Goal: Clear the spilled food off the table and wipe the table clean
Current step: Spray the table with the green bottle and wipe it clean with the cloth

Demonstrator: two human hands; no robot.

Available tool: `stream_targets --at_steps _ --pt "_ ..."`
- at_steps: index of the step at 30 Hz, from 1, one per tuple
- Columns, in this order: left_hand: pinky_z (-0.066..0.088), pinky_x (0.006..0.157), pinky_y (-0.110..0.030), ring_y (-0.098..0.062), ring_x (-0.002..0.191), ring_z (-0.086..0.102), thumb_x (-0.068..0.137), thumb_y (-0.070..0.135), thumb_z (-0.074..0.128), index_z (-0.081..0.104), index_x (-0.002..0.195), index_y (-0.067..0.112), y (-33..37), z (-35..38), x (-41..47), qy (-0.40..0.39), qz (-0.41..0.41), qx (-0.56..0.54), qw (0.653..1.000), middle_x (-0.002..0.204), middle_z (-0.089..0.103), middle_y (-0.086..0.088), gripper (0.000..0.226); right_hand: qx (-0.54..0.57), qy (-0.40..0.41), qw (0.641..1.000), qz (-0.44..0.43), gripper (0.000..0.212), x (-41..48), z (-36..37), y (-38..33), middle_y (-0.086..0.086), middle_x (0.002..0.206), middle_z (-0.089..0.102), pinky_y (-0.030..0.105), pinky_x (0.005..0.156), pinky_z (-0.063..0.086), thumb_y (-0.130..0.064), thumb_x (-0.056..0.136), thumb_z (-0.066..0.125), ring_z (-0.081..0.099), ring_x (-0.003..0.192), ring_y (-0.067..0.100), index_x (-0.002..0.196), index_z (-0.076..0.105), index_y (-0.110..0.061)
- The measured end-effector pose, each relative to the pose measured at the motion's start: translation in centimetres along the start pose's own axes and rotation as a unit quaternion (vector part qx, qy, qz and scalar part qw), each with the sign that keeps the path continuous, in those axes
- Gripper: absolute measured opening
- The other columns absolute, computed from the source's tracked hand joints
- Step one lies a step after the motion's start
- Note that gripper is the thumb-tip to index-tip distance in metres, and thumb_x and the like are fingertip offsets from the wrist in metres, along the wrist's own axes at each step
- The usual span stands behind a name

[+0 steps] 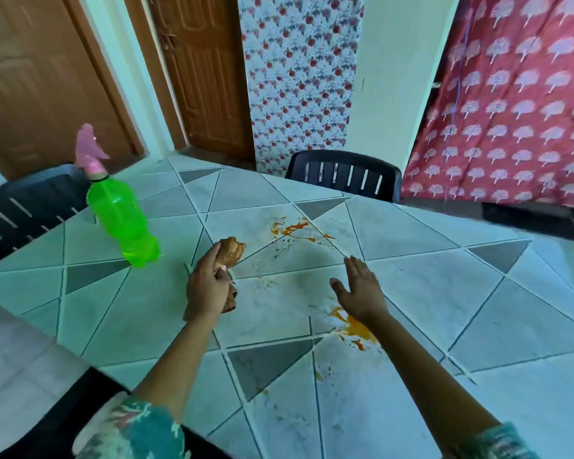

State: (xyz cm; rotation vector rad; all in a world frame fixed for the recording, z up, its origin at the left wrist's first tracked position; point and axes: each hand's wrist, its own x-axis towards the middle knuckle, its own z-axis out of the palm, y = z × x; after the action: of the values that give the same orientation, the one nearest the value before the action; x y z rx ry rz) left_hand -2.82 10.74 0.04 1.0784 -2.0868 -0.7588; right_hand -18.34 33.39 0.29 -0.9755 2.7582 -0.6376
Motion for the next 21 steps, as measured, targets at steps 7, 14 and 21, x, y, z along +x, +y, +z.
stream_targets --at_steps 7,14,21 --pt "0.025 0.108 -0.037 -0.028 0.135 0.035 0.09 0.027 0.053 0.034 0.144 0.026 -4.6 4.9 3.7 -0.066 -0.011 0.245 0.967 0.15 0.034 -0.007 0.058 -0.099 -0.055 0.993 0.033 0.071 5.1 2.4 4.1 0.014 0.157 -0.008 0.037 0.116 -0.003 -0.045 0.099 0.026 -0.008 0.145 0.025 0.149 -0.003 -0.004" --pt "0.009 0.116 -0.036 -0.021 0.144 0.016 0.093 0.04 0.045 0.027 0.146 0.033 -0.8 8.8 2.4 -0.191 0.09 0.257 0.943 0.157 0.017 -0.004 0.056 -0.093 -0.056 0.993 0.05 0.071 7.3 3.3 5.7 0.013 0.157 -0.004 0.036 0.116 -0.003 -0.045 0.098 0.027 -0.006 0.145 0.024 0.149 0.0 -0.003" --pt "0.009 0.115 -0.04 -0.019 0.145 0.015 0.084 0.048 0.024 0.024 0.147 0.032 -6.1 4.2 3.1 -0.161 0.047 0.296 0.94 0.156 0.019 -0.003 0.065 -0.127 -0.037 0.99 0.054 0.086 7.9 4.4 5.9 0.014 0.157 -0.001 0.034 0.115 -0.005 -0.06 0.084 0.006 -0.003 0.146 0.023 0.149 0.003 -0.002"
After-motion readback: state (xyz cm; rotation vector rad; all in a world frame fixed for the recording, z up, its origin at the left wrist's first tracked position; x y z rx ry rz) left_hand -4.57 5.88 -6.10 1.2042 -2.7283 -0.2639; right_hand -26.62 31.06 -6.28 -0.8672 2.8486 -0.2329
